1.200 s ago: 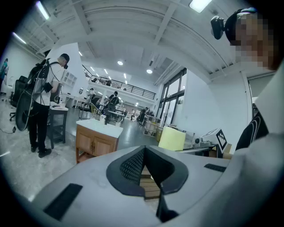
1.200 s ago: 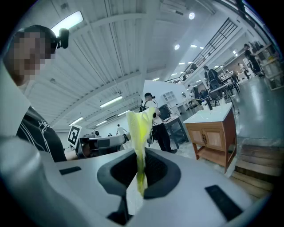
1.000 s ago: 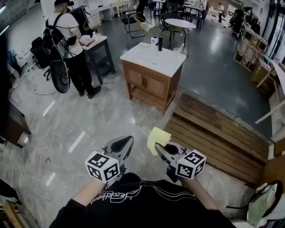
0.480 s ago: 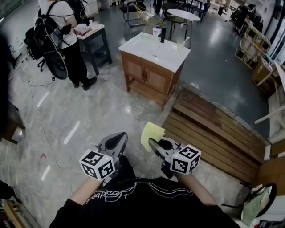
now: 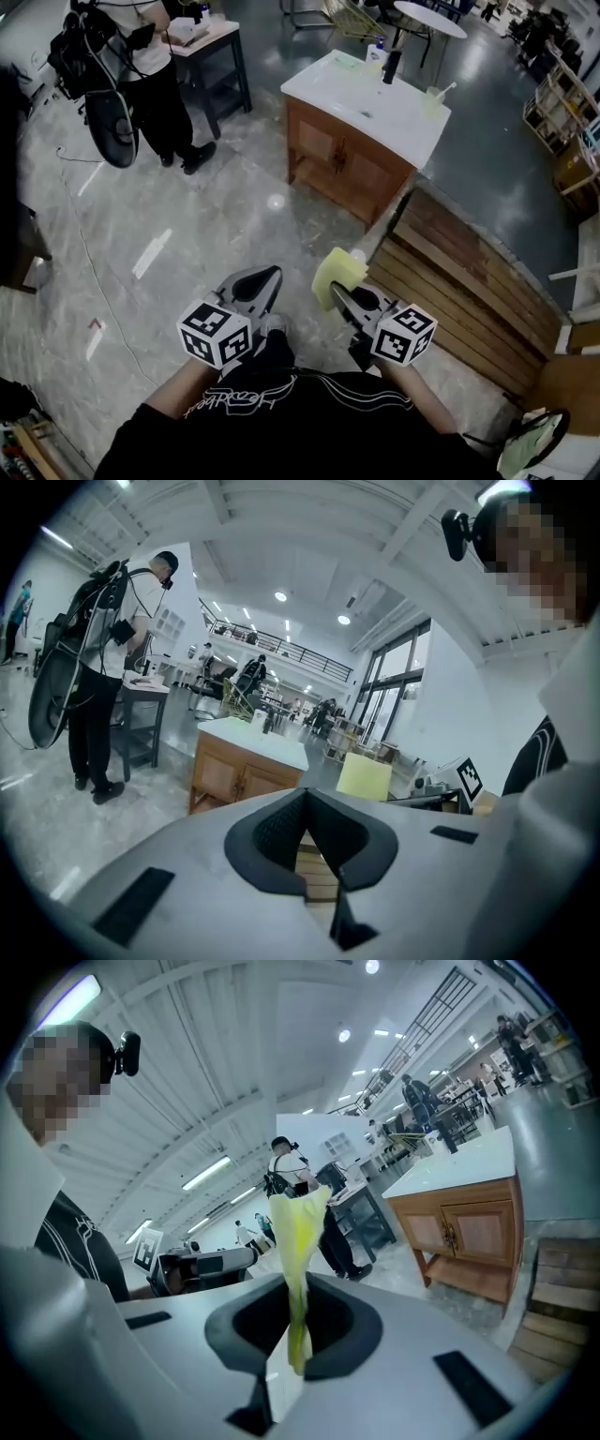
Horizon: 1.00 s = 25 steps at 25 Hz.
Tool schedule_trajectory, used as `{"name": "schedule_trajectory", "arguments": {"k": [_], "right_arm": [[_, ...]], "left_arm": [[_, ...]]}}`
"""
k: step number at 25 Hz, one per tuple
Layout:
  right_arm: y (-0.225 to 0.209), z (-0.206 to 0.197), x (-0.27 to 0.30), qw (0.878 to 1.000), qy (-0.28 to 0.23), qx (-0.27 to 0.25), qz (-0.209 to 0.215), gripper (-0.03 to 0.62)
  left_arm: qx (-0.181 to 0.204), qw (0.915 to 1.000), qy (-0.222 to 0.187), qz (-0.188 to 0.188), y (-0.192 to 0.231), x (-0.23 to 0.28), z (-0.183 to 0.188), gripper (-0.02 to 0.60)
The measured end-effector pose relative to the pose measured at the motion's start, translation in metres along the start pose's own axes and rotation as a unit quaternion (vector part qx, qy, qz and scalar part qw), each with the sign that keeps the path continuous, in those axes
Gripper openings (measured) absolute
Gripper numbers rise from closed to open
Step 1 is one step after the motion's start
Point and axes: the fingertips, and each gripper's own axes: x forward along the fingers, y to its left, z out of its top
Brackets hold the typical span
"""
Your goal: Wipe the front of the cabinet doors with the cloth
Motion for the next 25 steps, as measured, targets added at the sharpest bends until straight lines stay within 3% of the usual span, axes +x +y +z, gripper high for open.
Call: {"name": "schedule_trajectory", "arguments": {"k": [7,13,20,25], "right_arm": [[-0.025,0.038,0.108,1.0,0.005,0.001,-0.021,0.041],[-0.054,0.049,0.156,0.999,0.016,0.002,-0.042,0.041],[-0.127,0.05,0.197,0.997,0.028,0.048,-0.047,0.041],[-0.195,0.077,0.24,0.997,0.029,0.059,-0.051,0.041]], "left_arm": [[-0.02,0.9997,0.012,0.005,0.114,0.017,0.031,0.006],[-0.041,0.9987,0.03,0.002,0.168,0.047,0.034,0.006],[-0.057,0.9963,0.065,0.003,0.215,0.119,0.027,0.006],[-0.052,0.9955,0.078,0.013,0.263,0.186,0.043,0.006]]}}
